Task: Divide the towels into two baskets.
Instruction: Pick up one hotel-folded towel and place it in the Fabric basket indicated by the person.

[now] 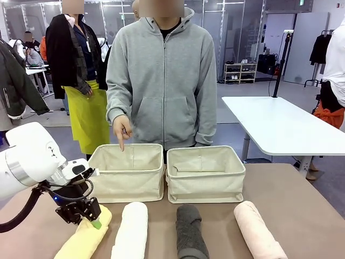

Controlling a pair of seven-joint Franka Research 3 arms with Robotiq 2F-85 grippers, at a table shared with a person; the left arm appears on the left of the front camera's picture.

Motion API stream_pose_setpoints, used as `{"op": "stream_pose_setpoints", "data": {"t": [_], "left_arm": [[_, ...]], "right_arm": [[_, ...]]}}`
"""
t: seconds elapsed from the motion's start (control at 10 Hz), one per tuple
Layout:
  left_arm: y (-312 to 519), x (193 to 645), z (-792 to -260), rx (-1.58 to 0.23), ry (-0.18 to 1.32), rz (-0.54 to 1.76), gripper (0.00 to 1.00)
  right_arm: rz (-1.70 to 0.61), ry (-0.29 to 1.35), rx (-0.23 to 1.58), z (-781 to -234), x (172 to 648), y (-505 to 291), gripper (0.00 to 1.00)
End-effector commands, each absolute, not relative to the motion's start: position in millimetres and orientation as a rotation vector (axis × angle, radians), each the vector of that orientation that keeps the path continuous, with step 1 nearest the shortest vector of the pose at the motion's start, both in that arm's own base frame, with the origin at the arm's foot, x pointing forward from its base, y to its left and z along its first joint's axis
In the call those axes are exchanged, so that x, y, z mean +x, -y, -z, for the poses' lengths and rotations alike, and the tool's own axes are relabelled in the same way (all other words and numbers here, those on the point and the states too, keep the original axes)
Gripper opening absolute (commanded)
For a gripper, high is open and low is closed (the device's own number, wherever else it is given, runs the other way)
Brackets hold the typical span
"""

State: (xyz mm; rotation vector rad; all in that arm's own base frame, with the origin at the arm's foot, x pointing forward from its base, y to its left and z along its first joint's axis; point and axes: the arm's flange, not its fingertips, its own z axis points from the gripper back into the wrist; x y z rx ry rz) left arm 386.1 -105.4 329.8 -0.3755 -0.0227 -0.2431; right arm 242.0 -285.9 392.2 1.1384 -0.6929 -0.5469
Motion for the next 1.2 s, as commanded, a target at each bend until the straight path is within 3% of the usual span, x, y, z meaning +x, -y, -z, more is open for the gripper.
{"op": "stream_pose_setpoints", "data": {"t": [0.0,0.4,0.8,0.9,1.0,1.1], "left_arm": [[90,326,-316,-0.389,0.037,0.26,0.24],[68,318,-396,-0.417,0.126,0.366,0.23],[47,307,-449,-0.408,0.208,0.66,0.23],[46,306,-453,-0.435,0.251,0.639,0.23],[54,333,-458,-0.399,0.193,0.584,0.23],[54,333,-458,-0.399,0.193,0.584,0.23]], "right_arm": [[0.552,0.702,1.154,-395,240,285,1.0],[0.552,0.702,1.154,-395,240,285,1.0],[0.552,0.702,1.154,-395,240,285,1.0],[0.552,0.702,1.154,-395,240,285,1.0],[0.552,0.702,1.154,-395,240,285,1.0],[0.552,0.702,1.154,-395,240,285,1.0]]}}
